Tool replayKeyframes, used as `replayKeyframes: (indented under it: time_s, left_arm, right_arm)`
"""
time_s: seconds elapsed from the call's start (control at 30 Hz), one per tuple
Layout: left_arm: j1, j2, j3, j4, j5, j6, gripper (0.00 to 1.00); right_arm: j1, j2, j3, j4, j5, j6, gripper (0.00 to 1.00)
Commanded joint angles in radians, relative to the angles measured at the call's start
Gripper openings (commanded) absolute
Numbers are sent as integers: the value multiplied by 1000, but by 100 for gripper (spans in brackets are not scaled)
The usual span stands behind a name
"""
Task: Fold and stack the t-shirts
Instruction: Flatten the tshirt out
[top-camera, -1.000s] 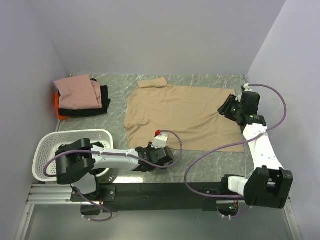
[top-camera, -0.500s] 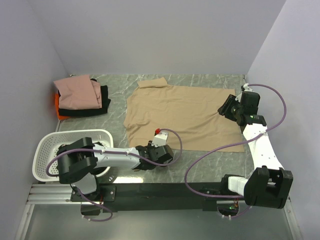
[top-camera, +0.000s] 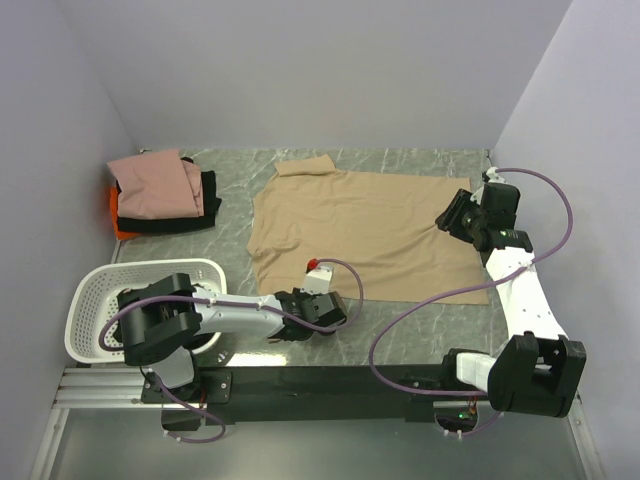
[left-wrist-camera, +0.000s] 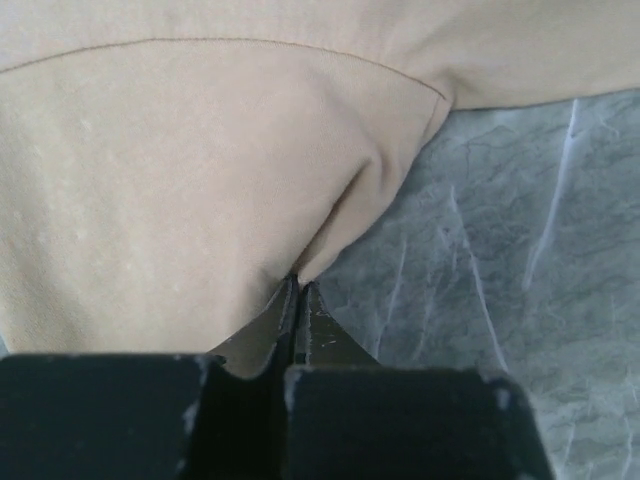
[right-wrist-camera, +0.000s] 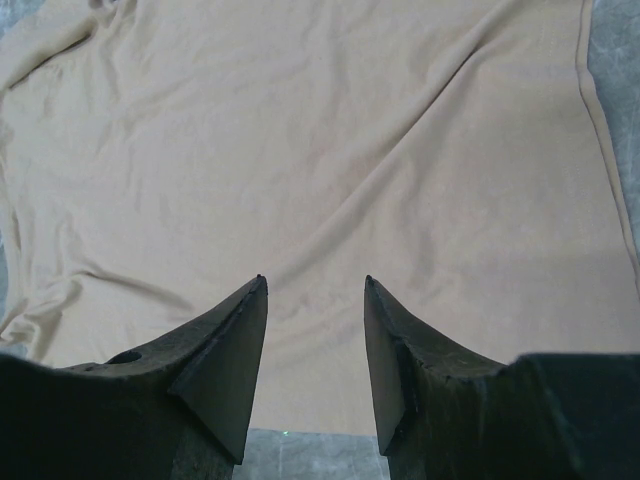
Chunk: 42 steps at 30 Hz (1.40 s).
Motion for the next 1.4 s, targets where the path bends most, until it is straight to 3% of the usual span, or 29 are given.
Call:
replayKeyframes:
  time_s: [0.0, 0.5, 0.7, 0.8, 0.83, 0.93, 1.03, 1.27, 1.37]
  left_arm:
    - [-14, -20, 42, -45, 58, -29, 0]
    - [-34, -87, 68, 38, 407, -81, 1]
    - [-32, -81, 53, 130, 515, -78, 9]
    - [-34, -107, 50, 162, 548, -78, 18]
    - [-32, -113, 48, 170, 552, -78, 28]
    - [-34, -130, 50, 151, 524, -87, 44]
    - [-34, -185, 42, 89, 455, -118, 49]
    - [-32, -458, -85, -132, 169, -331, 48]
    - [-28, -515, -162, -197, 182, -429, 48]
  right_arm:
    - [5, -23, 0, -3, -3, -13, 51]
    - [5, -37, -14, -18, -7, -24, 51]
    - [5, -40, -19, -21, -9, -27, 51]
    - [5, -42, -20, -21, -12, -29, 51]
    - [3, -40, -20, -20, -15, -29, 51]
    - [3, -40, -25, -18, -24, -30, 51]
    - [5, -43, -36, -17, -27, -30, 51]
    - [23, -95, -74, 2, -30, -23, 51]
    - [54, -115, -92, 2, -11, -21, 51]
